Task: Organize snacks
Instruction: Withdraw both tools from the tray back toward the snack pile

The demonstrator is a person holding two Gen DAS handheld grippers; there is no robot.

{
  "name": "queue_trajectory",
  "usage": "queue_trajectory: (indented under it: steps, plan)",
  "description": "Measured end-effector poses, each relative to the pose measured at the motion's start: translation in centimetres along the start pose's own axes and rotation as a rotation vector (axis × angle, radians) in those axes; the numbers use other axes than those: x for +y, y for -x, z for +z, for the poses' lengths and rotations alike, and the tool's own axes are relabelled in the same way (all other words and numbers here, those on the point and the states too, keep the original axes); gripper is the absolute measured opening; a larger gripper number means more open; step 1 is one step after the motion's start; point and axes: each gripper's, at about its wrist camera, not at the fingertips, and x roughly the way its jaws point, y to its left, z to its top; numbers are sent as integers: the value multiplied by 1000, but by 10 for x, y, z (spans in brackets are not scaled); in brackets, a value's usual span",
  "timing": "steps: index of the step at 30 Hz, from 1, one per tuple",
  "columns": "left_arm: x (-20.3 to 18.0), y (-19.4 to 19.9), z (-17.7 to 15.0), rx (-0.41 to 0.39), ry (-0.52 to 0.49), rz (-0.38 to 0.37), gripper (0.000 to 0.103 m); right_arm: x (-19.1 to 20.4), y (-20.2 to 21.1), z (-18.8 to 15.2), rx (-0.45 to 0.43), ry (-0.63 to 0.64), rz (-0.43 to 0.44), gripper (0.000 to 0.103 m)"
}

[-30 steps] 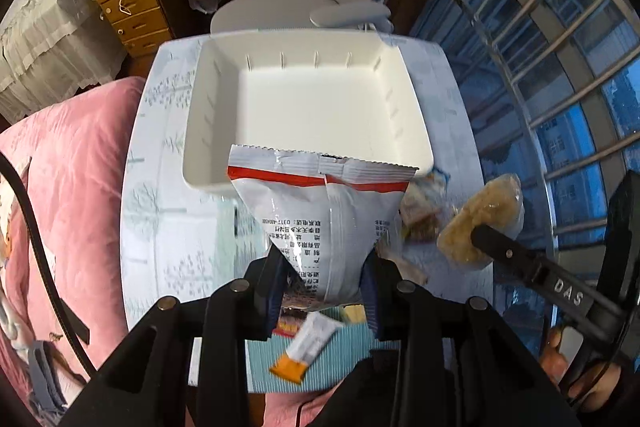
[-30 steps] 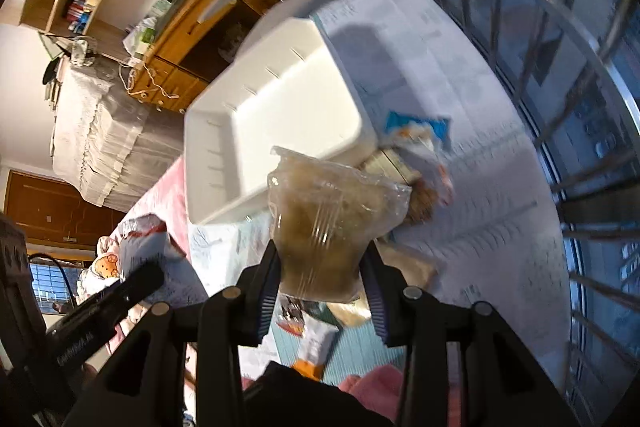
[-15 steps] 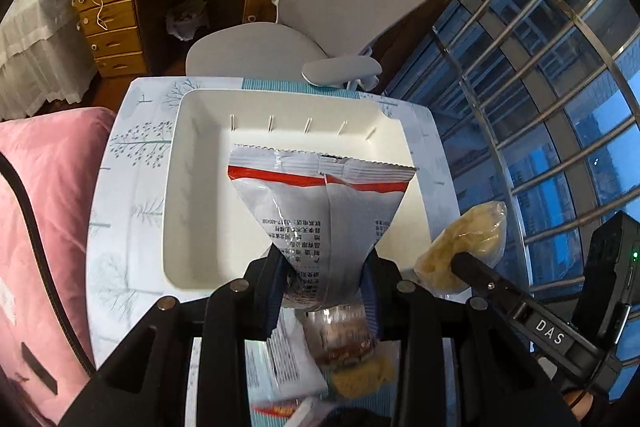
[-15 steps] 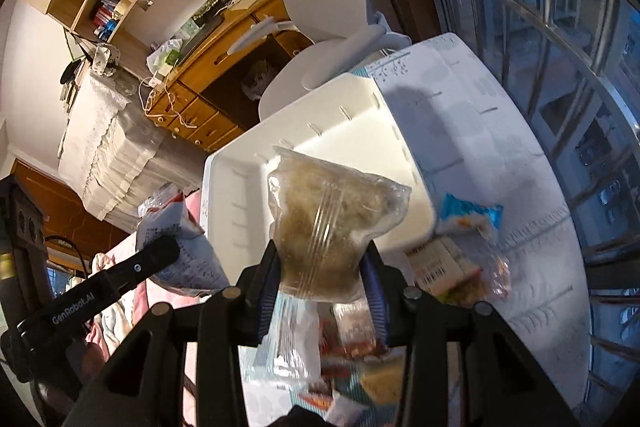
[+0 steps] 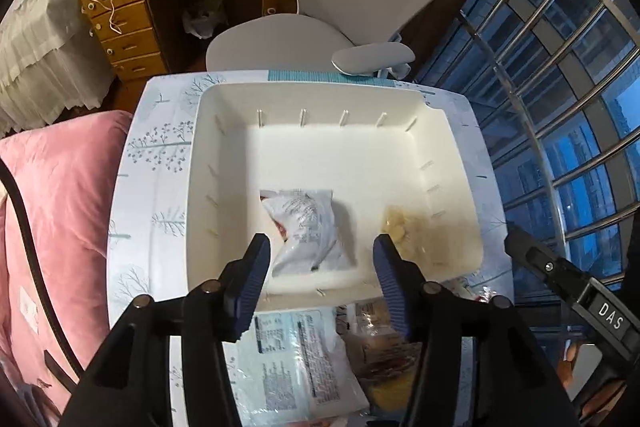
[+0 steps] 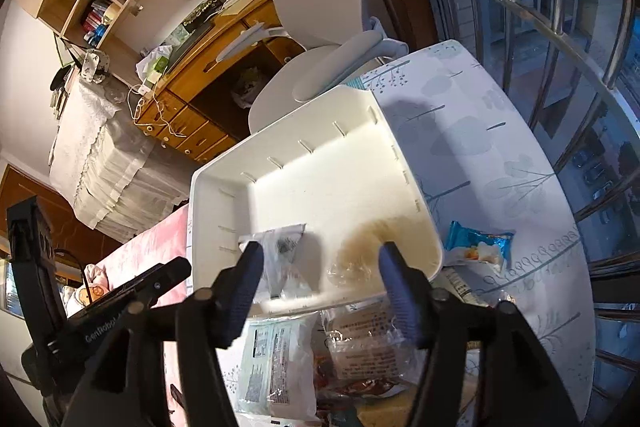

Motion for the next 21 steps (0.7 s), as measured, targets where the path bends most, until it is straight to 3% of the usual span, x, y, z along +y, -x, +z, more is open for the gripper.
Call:
queue_trajectory:
  steps: [12, 21]
  plan:
    - [-20, 32, -39, -18, -2, -14, 60, -4, 33, -22, 15, 57, 41, 66]
    - [-34, 55, -96, -49, 16, -9, 62, -17, 64, -47, 15, 124, 72, 66]
